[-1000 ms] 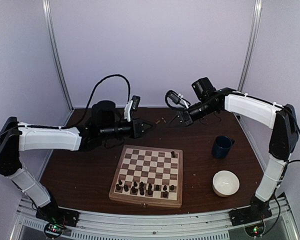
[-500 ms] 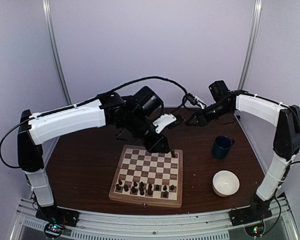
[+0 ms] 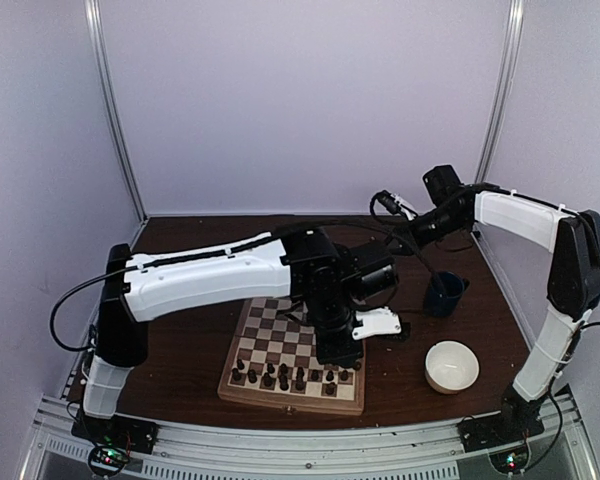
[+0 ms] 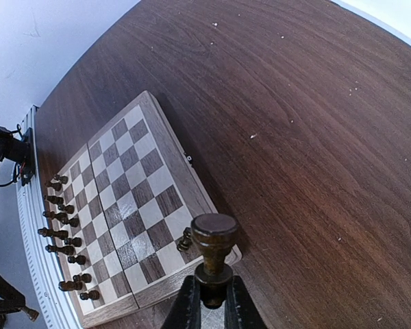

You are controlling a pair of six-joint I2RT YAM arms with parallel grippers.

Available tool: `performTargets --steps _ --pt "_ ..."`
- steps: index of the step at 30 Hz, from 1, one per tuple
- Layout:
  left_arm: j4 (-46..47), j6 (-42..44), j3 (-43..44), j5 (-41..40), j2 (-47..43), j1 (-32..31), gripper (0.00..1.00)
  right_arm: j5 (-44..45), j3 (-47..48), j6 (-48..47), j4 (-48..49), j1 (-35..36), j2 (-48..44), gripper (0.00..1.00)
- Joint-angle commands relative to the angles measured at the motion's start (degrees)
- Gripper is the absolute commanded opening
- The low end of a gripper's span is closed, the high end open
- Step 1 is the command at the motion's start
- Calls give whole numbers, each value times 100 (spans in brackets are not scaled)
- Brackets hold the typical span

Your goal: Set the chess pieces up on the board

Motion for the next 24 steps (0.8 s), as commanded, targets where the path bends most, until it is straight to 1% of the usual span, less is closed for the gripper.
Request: performTargets --steps 1,5,12,15,24 --pt "-400 361 370 -275 267 -172 0 4 -67 -46 80 -34 -164 5" --pt "-522 421 593 -433 611 -347 0 -31 -81 -38 93 -34 -150 5" --pt "-630 466 698 -652 1033 -512 0 -84 -95 -37 101 -34 -180 6" --pt "-643 467 713 -937 1121 -520 0 -97 -105 -37 99 -34 -182 6" --pt "-662 501 759 -1090 1304 -532 0 -137 -120 -24 117 -34 -156 6"
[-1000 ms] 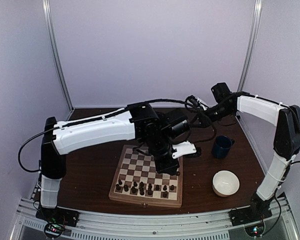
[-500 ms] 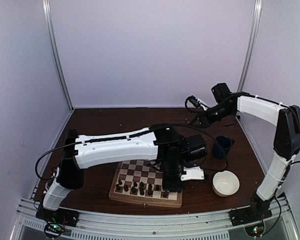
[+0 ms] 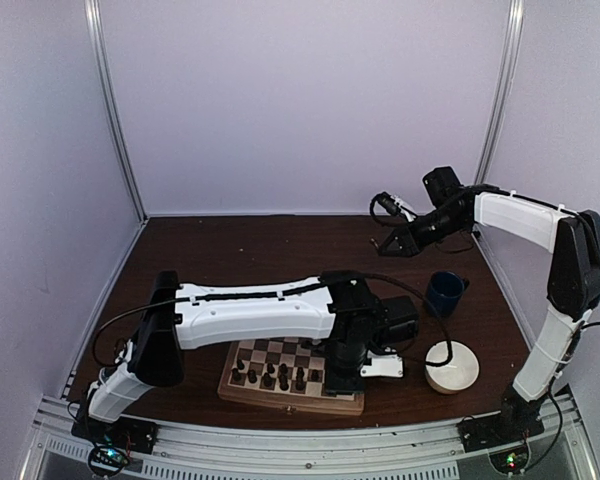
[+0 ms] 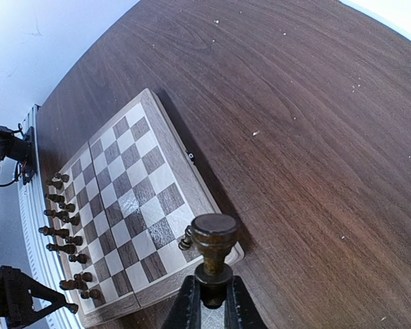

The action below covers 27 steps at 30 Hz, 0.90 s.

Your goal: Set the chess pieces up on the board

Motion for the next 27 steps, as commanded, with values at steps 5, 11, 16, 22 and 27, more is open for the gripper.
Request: performTargets --steps 5,11,16,22,27 --pt "-98 108 184 -141 125 -13 1 -107 -52 -30 100 -29 -154 6" --pt "-108 128 170 -134 144 -21 2 -116 -57 -30 99 -29 -161 6" --pt "-115 138 175 -141 208 -19 5 -118 -58 -31 97 -28 -171 6" --pt "-129 147 165 -183 253 -25 5 -125 -81 -23 110 -27 -164 6" --pt "-127 147 159 -204 269 -25 7 -137 -75 -24 109 -29 -154 6"
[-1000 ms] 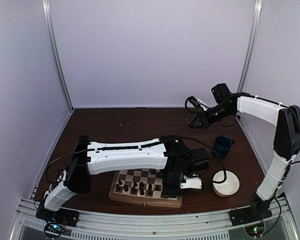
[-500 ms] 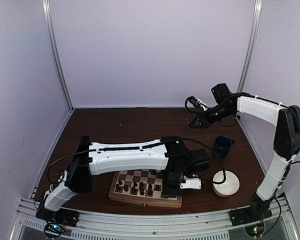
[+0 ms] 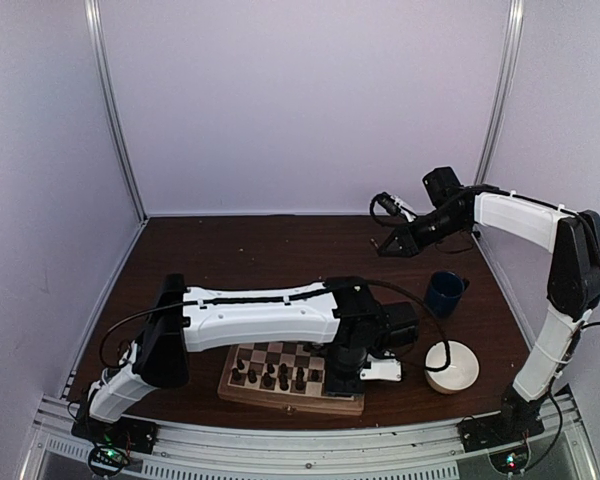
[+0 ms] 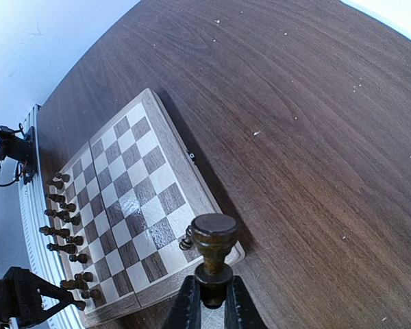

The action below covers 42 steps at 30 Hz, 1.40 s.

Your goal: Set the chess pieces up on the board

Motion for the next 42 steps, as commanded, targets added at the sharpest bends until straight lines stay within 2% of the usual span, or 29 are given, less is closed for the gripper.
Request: performTargets --steps 1,5,13,24,29,34,38,39,42 --pt "-132 85 143 -109 111 -16 8 -120 -70 -23 100 -29 -152 6" --pt "-126 85 138 -127 128 -23 11 -111 -74 -23 103 -29 -146 6" --pt "-136 30 190 28 79 -23 29 -120 -64 -19 107 -29 -121 6" --pt "-139 3 283 194 57 -18 28 -127 -68 -5 112 -27 -128 6" --pt "-149 -20 337 279 -175 -21 34 -127 -54 -11 83 -29 -175 6" --pt "-102 -25 42 114 -1211 230 36 -59 -32 -32 32 -55 -304 6" --pt "754 -230 -706 536 -2428 645 43 -186 -23 -188 -42 -52 -456 6" --pt "1109 -385 -1031 676 -2780 822 46 -198 -20 -225 -43 -43 -488 6" --pt "2362 -1802 -2164 1054 -3625 1712 52 -130 77 -345 -188 38 -515 6"
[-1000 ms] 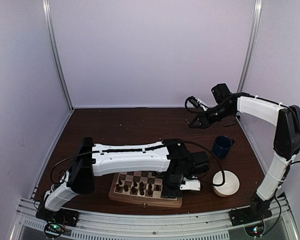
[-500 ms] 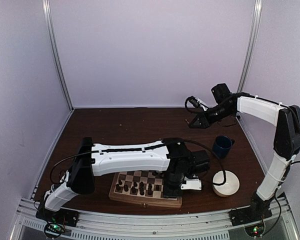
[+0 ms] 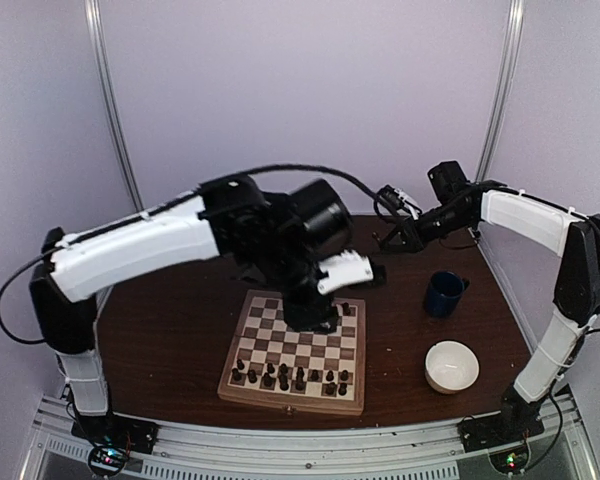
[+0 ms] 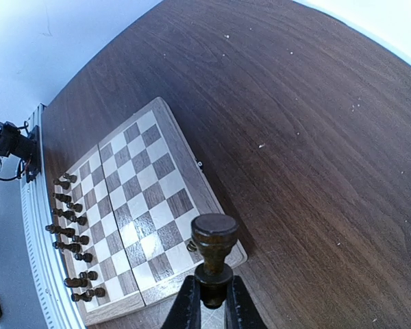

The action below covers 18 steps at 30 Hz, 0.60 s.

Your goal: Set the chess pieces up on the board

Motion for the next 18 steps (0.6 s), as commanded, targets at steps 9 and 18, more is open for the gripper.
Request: performTargets --steps 9,18 --pt "4972 -4152 -3444 3002 -2001 2774 54 429 931 -908 -1247 1015 -95 6" --pt "6876 -5475 -4365 3699 -1808 2763 55 881 2250 -1010 -2203 1960 607 6"
